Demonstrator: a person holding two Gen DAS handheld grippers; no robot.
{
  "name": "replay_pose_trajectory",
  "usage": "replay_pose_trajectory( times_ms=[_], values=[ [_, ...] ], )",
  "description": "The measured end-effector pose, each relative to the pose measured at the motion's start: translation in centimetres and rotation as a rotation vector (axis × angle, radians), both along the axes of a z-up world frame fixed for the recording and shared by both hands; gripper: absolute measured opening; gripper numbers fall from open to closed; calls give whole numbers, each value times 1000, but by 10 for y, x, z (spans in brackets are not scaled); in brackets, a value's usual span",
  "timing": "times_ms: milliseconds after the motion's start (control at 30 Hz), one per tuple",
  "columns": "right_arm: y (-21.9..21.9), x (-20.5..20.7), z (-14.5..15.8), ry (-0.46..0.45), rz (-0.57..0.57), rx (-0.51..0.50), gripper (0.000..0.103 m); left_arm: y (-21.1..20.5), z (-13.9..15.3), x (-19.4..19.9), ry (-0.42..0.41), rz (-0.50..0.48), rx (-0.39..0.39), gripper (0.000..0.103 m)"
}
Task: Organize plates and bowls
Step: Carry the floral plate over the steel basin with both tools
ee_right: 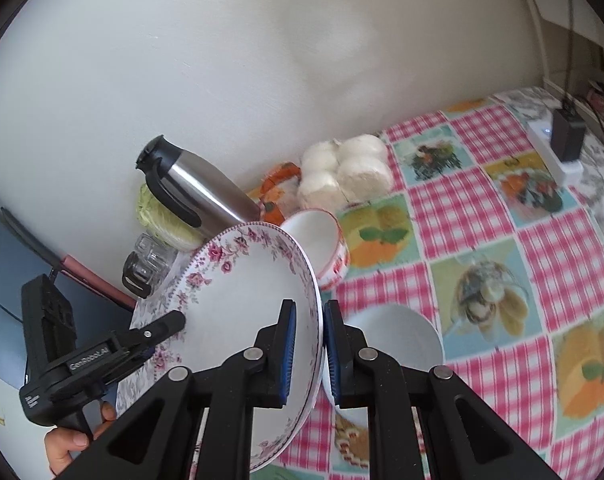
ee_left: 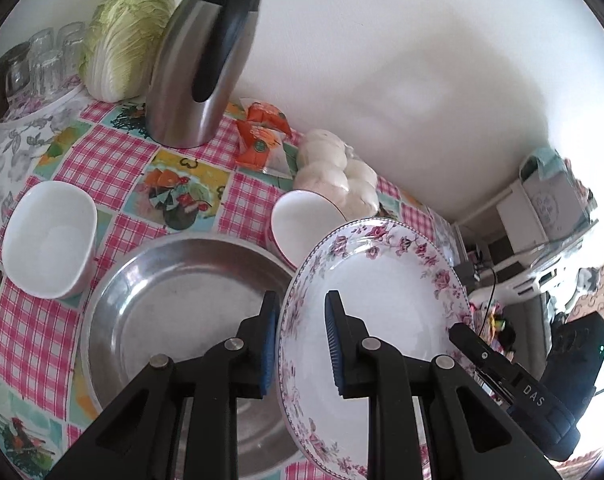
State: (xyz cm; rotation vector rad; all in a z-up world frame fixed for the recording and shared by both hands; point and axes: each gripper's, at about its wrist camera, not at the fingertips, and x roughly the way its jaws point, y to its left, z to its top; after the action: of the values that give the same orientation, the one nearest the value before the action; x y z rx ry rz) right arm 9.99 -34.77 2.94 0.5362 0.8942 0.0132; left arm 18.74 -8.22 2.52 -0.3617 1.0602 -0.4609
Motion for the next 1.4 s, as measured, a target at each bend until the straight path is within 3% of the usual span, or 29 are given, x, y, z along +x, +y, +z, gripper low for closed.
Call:
replay_pose_trajectory(
  times_ms=[133, 533, 933, 1400],
  values=[
    [9, 13, -9, 9, 26, -10, 15, 8, -4, 6, -2, 24, 17, 22],
    [42, 36, -48, 113, 79, 40, 15, 55, -27, 15, 77, 117, -28, 22],
    [84, 51, -54, 125, 136, 58, 15, 104, -26, 18, 84, 204, -64, 22],
    [91, 58, -77, 201, 130, 40, 15, 107, -62, 25, 184, 207, -31, 22]
  ],
)
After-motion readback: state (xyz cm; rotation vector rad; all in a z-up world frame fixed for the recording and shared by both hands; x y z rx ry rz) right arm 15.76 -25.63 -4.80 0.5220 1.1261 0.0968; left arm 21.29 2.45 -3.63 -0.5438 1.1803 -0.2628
